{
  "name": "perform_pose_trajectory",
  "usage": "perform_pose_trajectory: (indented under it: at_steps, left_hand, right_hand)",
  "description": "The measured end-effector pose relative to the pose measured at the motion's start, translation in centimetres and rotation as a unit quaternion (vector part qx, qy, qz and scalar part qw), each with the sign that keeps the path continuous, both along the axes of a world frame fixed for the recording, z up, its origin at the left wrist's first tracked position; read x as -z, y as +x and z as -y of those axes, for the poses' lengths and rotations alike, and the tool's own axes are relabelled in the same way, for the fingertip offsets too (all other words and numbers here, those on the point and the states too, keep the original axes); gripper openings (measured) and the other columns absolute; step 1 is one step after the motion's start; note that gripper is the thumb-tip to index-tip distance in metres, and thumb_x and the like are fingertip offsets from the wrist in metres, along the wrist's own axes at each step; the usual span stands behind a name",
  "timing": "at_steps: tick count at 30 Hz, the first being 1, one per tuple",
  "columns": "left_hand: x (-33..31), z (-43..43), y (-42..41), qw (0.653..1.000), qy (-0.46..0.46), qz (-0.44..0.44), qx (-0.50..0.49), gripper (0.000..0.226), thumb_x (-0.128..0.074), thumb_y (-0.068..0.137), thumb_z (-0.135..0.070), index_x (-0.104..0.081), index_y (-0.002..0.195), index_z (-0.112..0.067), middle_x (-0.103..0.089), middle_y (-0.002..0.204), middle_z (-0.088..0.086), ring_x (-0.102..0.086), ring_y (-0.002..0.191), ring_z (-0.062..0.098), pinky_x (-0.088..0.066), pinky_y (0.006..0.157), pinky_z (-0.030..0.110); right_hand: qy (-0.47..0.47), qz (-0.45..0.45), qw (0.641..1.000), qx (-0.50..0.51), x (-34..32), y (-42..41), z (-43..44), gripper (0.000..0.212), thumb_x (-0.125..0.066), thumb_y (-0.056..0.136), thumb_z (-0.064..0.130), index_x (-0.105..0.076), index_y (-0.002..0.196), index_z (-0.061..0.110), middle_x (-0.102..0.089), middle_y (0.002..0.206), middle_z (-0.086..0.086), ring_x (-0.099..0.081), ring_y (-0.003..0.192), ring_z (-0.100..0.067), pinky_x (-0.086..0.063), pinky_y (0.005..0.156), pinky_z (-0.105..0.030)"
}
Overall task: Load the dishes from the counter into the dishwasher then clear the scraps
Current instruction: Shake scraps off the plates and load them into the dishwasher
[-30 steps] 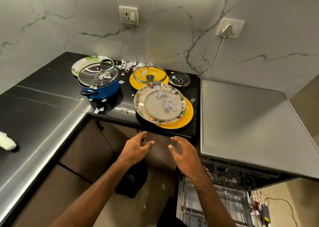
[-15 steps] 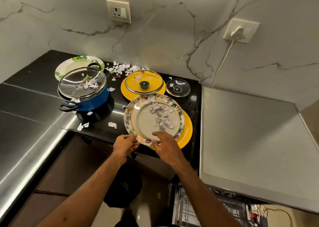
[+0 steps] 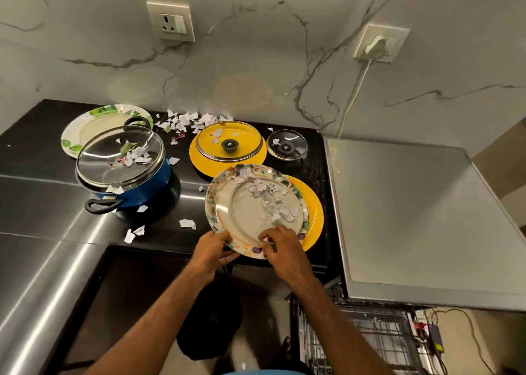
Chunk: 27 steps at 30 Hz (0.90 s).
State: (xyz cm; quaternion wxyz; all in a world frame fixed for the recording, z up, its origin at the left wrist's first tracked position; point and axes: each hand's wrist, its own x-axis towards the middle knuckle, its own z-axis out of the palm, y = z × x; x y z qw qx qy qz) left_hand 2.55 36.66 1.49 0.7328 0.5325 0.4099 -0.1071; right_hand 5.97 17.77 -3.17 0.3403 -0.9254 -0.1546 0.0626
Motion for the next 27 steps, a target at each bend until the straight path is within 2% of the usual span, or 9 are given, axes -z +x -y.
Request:
perform_pose_trajectory:
  at_steps: [6,10,12,14,18,20,22,24,27]
  left_hand:
    - [-2.7,-2.5,-2.5,0.998,0.004,0.063,-0.009,0.022,-0.051,0.095,-0.002,-0.062,0.112,-0.01,-0.074,0.102,0.016,-0.075,0.086,0.03,-0.062,0.063,0.035]
    - [-4.2,-5.3,-4.2,0.996,0.054,0.071,-0.015,0.017,-0.051,0.093,-0.002,-0.065,0.101,-0.007,-0.072,0.101,0.015,-0.071,0.093,0.031,-0.061,0.062,0.038]
    - [-5.1,-6.4,-5.3,0.994,0.077,0.081,-0.01,0.016,-0.052,0.094,-0.004,-0.066,0.1,-0.006,-0.072,0.1,0.013,-0.071,0.092,0.028,-0.06,0.06,0.036]
    - [-5.9,-7.4,-6.2,0.991,0.101,0.092,-0.005,0.015,-0.052,0.096,-0.006,-0.066,0.102,-0.007,-0.073,0.097,0.011,-0.073,0.084,0.022,-0.061,0.059,0.034]
    - [-7.3,-9.0,-7.4,0.975,0.19,0.111,0.016,0.016,-0.056,0.098,-0.019,-0.069,0.107,-0.016,-0.077,0.095,0.004,-0.076,0.083,0.021,-0.063,0.075,0.043]
    - [-8.3,-9.5,-7.6,0.96,0.246,0.13,0.032,0.015,-0.058,0.098,-0.024,-0.07,0.107,-0.022,-0.077,0.093,0.0,-0.076,0.083,0.019,-0.062,0.077,0.04]
    - [-9.3,-10.0,-7.4,0.956,0.254,0.139,0.038,0.014,-0.058,0.098,-0.027,-0.069,0.106,-0.023,-0.078,0.094,0.002,-0.077,0.082,0.021,-0.062,0.077,0.042]
    - [-10.0,-10.6,-6.9,0.963,0.231,0.134,0.034,0.016,-0.059,0.096,-0.029,-0.068,0.106,-0.021,-0.078,0.094,0.005,-0.077,0.085,0.025,-0.062,0.082,0.049]
    - [-10.9,-11.3,-6.4,0.971,0.205,0.122,-0.004,0.017,-0.059,0.092,-0.025,-0.069,0.102,-0.015,-0.078,0.089,0.008,-0.076,0.087,0.03,-0.06,0.086,0.051]
  right_hand:
    - [-0.042,0.058,0.997,0.034,-0.9,0.1,0.1,0.014,-0.06,0.099,0.025,-0.069,0.109,0.027,-0.063,0.11,0.004,-0.056,0.106,-0.023,-0.05,0.087,-0.043]
    - [-0.03,0.027,0.997,0.059,-0.4,0.4,0.8,0.012,-0.062,0.097,0.018,-0.07,0.106,0.022,-0.061,0.106,0.002,-0.055,0.105,-0.022,-0.058,0.078,-0.047]
    - [-0.055,0.014,0.996,0.063,-0.3,0.5,1.0,0.01,-0.065,0.097,0.019,-0.07,0.105,0.019,-0.061,0.107,0.0,-0.054,0.106,-0.023,-0.057,0.079,-0.047]
    - [-0.09,0.021,0.993,0.071,0.1,0.6,0.9,0.013,-0.058,0.101,0.022,-0.07,0.105,0.019,-0.061,0.108,-0.002,-0.055,0.107,-0.025,-0.054,0.082,-0.043]
    - [-0.108,-0.009,0.992,0.069,0.6,0.6,0.7,0.017,-0.059,0.1,0.02,-0.071,0.111,0.018,-0.061,0.117,-0.004,-0.056,0.114,-0.027,-0.054,0.09,-0.041]
    - [-0.111,-0.009,0.991,0.071,0.6,0.5,0.4,0.022,-0.06,0.099,0.02,-0.071,0.117,0.015,-0.062,0.123,-0.006,-0.058,0.116,-0.03,-0.053,0.093,-0.041]
    - [-0.086,0.013,0.992,0.088,0.2,-0.1,-0.3,0.026,-0.061,0.099,0.025,-0.068,0.123,0.015,-0.063,0.128,-0.005,-0.058,0.119,-0.029,-0.052,0.097,-0.042]
    - [-0.02,0.011,0.991,0.133,-0.5,-1.0,-1.3,0.033,-0.059,0.102,0.04,-0.067,0.124,0.017,-0.063,0.128,-0.004,-0.056,0.12,-0.026,-0.051,0.099,-0.043]
    - [0.058,-0.027,0.976,0.207,-2.2,-2.1,-3.1,0.064,-0.043,0.096,0.072,-0.07,0.117,0.018,-0.066,0.117,-0.004,-0.06,0.111,-0.024,-0.054,0.096,-0.044]
